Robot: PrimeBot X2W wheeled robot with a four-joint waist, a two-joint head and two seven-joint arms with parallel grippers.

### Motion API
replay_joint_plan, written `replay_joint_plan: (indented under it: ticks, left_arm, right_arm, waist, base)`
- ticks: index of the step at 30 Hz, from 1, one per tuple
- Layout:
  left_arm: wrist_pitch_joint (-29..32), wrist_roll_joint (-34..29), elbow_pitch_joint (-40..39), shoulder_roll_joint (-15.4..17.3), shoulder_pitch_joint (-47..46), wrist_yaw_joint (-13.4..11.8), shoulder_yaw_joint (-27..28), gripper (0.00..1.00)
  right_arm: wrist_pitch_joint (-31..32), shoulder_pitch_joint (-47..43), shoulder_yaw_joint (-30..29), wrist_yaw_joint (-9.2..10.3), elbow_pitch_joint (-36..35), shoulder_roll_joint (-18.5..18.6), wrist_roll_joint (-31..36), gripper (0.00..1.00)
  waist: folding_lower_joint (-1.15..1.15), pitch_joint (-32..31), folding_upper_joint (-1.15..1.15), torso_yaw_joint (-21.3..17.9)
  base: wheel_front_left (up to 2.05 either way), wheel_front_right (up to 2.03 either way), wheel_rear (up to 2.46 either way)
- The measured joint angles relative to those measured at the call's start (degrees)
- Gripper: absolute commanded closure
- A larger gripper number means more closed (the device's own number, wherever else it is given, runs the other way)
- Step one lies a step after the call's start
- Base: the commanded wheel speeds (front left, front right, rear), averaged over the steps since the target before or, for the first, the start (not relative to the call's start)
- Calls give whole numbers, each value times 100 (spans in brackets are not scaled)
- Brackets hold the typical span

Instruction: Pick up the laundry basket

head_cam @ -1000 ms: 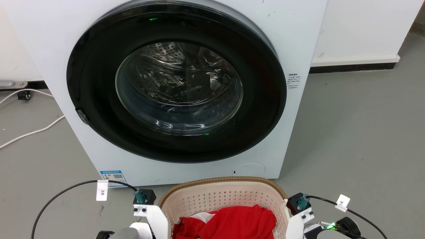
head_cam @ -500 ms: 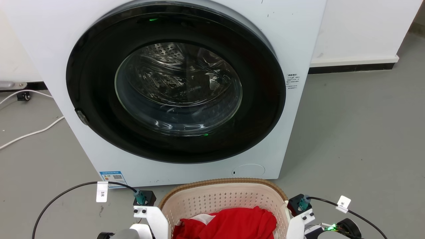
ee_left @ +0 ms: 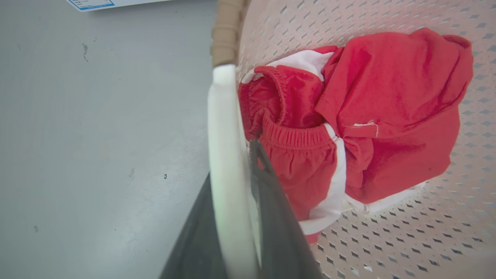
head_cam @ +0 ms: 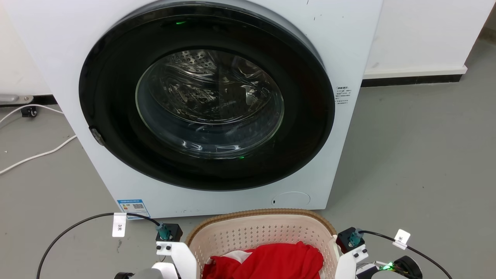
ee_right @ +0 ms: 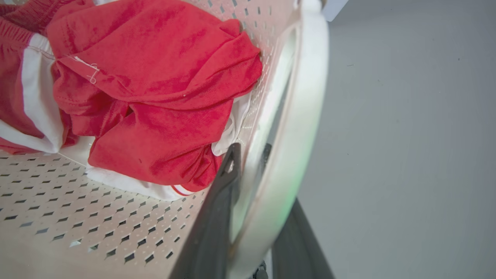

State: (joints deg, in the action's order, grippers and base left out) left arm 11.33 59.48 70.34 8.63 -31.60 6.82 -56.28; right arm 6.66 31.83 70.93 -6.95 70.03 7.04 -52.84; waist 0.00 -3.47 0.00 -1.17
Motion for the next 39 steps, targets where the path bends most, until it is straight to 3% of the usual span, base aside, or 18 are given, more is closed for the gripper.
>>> replay_joint_plan:
  ticks: [39]
  left_arm:
    - [-99,487,18,36,-34,0,-483,100]
  right_arm:
    - [-66,40,191,-1,49,-1,-193,100]
  waist:
    - [0,-9,0,11]
  base:
    - [0,0,0]
